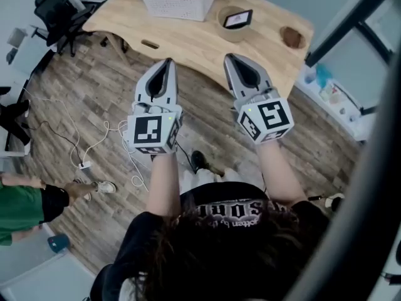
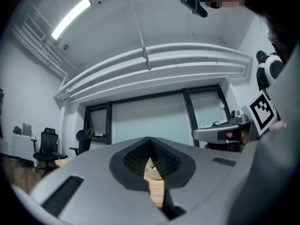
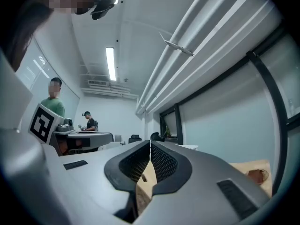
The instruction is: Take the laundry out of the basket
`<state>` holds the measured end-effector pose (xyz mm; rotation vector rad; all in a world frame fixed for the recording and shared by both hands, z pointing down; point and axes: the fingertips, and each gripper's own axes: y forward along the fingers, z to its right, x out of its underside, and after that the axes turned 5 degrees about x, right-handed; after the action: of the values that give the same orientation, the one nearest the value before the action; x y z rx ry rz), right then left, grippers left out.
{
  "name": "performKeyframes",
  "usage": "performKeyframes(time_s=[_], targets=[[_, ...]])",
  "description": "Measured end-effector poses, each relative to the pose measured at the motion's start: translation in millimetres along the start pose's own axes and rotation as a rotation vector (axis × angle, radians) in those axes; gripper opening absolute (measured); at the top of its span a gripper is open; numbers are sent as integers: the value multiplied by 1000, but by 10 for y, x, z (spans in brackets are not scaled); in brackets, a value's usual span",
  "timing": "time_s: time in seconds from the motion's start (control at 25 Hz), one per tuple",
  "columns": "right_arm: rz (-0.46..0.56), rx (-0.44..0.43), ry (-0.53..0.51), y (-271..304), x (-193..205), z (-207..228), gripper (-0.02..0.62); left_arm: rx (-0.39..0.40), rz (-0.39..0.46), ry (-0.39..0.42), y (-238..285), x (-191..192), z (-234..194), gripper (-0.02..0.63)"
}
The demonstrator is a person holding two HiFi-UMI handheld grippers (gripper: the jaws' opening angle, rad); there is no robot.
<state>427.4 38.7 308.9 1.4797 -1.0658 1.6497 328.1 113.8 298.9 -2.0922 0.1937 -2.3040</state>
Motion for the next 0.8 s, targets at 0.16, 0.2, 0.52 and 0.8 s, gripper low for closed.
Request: performKeyframes(time_s=[0.16, 0.2, 0.52, 0.8], targets=[[0, 14, -7, 192, 33, 25, 29, 3, -6, 8, 89, 25, -179, -3], [-1, 17, -7, 243, 49, 28, 29, 6, -6, 8, 109, 38, -223, -3], [-12, 35, 17, 717, 169, 16, 29, 25, -6, -26, 315, 158, -652, -3], [1, 52, 10, 1185, 175, 7, 29, 49, 0, -31, 515, 194, -1035, -3]])
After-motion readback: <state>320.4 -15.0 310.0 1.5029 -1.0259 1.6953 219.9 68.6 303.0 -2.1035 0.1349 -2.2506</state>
